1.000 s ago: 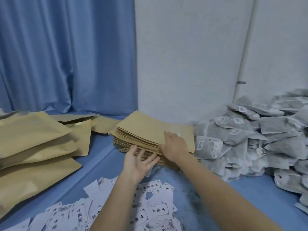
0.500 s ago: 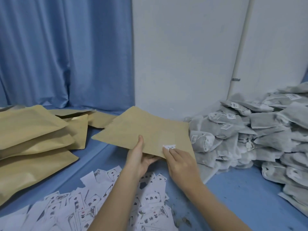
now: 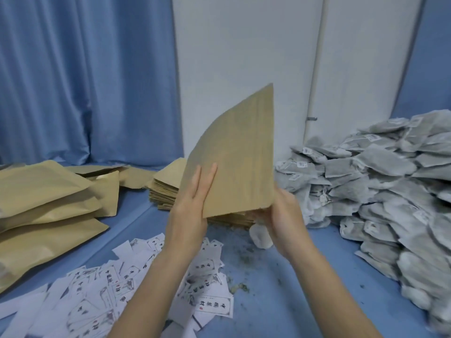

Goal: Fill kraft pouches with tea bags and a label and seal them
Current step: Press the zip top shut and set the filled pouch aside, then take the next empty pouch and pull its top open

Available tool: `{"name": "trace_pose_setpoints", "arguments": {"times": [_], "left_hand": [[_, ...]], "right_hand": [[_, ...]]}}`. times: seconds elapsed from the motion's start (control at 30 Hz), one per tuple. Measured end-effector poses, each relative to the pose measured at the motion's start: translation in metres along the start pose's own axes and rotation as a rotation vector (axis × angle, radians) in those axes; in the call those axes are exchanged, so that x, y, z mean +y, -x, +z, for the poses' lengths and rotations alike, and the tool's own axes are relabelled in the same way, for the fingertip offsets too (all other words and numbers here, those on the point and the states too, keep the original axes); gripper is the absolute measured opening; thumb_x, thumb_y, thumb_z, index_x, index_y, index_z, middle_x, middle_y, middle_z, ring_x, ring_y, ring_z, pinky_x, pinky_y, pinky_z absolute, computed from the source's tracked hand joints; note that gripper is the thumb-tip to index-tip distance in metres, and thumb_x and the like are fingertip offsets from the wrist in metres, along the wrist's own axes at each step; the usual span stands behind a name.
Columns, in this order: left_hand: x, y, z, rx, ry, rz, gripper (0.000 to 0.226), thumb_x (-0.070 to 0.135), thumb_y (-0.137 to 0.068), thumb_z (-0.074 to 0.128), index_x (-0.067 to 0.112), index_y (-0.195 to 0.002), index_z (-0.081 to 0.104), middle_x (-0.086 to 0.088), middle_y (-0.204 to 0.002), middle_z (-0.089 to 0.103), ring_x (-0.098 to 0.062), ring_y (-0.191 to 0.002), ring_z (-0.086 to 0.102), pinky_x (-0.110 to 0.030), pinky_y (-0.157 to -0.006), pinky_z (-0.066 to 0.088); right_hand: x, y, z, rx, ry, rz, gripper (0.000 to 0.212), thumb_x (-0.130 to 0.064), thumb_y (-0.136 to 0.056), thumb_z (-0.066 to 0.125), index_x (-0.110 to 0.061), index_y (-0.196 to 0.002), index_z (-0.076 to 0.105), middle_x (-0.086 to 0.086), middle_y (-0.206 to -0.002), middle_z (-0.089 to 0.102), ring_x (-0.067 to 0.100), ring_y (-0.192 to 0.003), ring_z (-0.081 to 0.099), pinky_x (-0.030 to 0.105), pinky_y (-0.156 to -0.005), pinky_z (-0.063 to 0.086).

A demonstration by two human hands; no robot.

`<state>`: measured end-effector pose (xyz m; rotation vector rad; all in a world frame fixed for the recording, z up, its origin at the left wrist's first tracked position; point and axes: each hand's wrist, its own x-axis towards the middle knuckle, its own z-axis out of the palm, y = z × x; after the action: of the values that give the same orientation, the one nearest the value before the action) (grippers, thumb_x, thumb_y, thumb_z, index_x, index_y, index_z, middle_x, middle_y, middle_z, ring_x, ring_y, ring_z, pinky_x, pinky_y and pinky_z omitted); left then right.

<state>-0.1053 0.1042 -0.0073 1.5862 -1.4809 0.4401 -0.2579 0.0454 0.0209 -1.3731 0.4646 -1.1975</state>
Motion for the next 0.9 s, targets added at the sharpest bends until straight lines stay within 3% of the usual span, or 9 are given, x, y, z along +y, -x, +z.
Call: {"name": "trace_pose_setpoints", "arguments": {"times": [0.1, 0.2, 0.3, 0.4, 0.47, 0.53, 0.63, 0.73, 0.9], "left_hand": [[0.006, 0.013, 0.005, -0.078, -0.217, 0.061, 0.113, -0.022, -0.072, 0.046, 0.049, -0.139, -0.011, 0.007, -0.159, 0.009, -0.030, -0.122, 0.045, -0.031, -0.087, 0.041], [0.000, 0.024, 0.014, -0.237, -0.120, 0.050, 0.090, -0.009, -0.091, 0.041, 0.042, -0.144, -0.011, 0.010, -0.155, -0.007, -0.026, -0.145, 0.016, -0.038, -0.116, 0.019], [0.000, 0.034, 0.024, -0.298, -0.185, 0.063, 0.094, -0.013, -0.085, 0.044, 0.044, -0.144, -0.002, -0.003, -0.159, 0.008, -0.036, -0.140, 0.027, -0.044, -0.111, 0.030], [-0.001, 0.045, 0.031, -0.585, -0.317, 0.003, 0.105, 0.007, -0.085, 0.056, 0.048, -0.136, -0.026, -0.006, -0.159, -0.003, -0.026, -0.140, 0.022, -0.039, -0.110, 0.027], [-0.002, 0.046, 0.032, -0.836, -0.139, -0.131, 0.110, 0.038, -0.080, 0.068, 0.044, -0.142, -0.024, -0.001, -0.158, -0.014, -0.021, -0.146, -0.004, -0.041, -0.117, 0.010], [0.008, 0.041, 0.027, -0.947, 0.183, -0.243, 0.116, 0.043, -0.068, 0.078, 0.037, -0.150, -0.005, 0.007, -0.159, -0.010, -0.010, -0.145, -0.010, -0.036, -0.118, 0.008], [0.039, 0.028, 0.028, -0.586, 0.663, -0.390, 0.074, 0.029, -0.075, 0.077, 0.034, -0.140, 0.040, 0.021, -0.139, 0.042, 0.017, -0.121, 0.039, -0.009, -0.097, 0.036], [0.067, 0.008, 0.043, -0.291, 0.646, -0.533, 0.026, 0.041, -0.081, 0.067, 0.030, -0.104, 0.062, 0.018, -0.105, 0.063, -0.003, -0.101, 0.060, -0.029, -0.091, 0.050], [0.081, 0.003, 0.059, -0.112, 0.624, -0.672, 0.023, 0.039, -0.079, 0.072, 0.020, -0.090, 0.064, 0.007, -0.083, 0.067, -0.017, -0.086, 0.067, -0.045, -0.078, 0.056]], "right_hand": [[-0.019, 0.005, -0.021, 0.115, -0.257, 0.074, 0.035, -0.041, -0.092, 0.051, -0.015, -0.083, 0.072, 0.001, -0.083, 0.074, 0.012, -0.077, 0.071, 0.021, -0.058, 0.055], [-0.017, 0.009, -0.039, 0.225, -0.294, 0.096, 0.029, -0.033, -0.091, 0.055, -0.007, -0.084, 0.067, 0.002, -0.073, 0.071, 0.010, -0.060, 0.067, 0.019, -0.048, 0.051], [-0.006, 0.009, -0.056, 0.282, -0.184, 0.187, 0.016, -0.015, -0.089, 0.060, 0.000, -0.084, 0.067, 0.011, -0.079, 0.070, 0.017, -0.065, 0.067, 0.021, -0.048, 0.050], [0.009, 0.005, -0.067, 0.334, -0.120, 0.278, 0.016, -0.006, -0.083, 0.064, 0.008, -0.090, 0.064, 0.021, -0.084, 0.062, 0.027, -0.076, 0.057, 0.028, -0.061, 0.048], [0.016, 0.005, -0.070, 0.355, -0.129, 0.317, 0.026, -0.004, -0.081, 0.066, 0.016, -0.097, 0.061, 0.019, -0.086, 0.061, 0.027, -0.079, 0.057, 0.030, -0.067, 0.049], [0.024, 0.005, -0.071, 0.361, -0.142, 0.334, 0.027, -0.003, -0.080, 0.068, 0.017, -0.097, 0.060, 0.018, -0.087, 0.066, 0.026, -0.077, 0.062, 0.031, -0.071, 0.055], [0.030, 0.008, -0.067, 0.319, -0.123, 0.311, 0.009, -0.002, -0.078, 0.070, 0.005, -0.082, 0.070, 0.015, -0.079, 0.071, 0.020, -0.069, 0.068, 0.028, -0.063, 0.059], [0.033, 0.013, -0.056, 0.219, 0.040, 0.201, 0.020, -0.002, -0.077, 0.069, -0.008, -0.058, 0.071, 0.006, -0.059, 0.065, 0.013, -0.055, 0.059, 0.024, -0.053, 0.052], [0.036, 0.021, -0.053, 0.123, 0.281, 0.077, 0.019, -0.020, -0.074, 0.070, -0.004, -0.063, 0.070, 0.002, -0.058, 0.064, 0.011, -0.057, 0.056, 0.034, -0.064, 0.048]]}}
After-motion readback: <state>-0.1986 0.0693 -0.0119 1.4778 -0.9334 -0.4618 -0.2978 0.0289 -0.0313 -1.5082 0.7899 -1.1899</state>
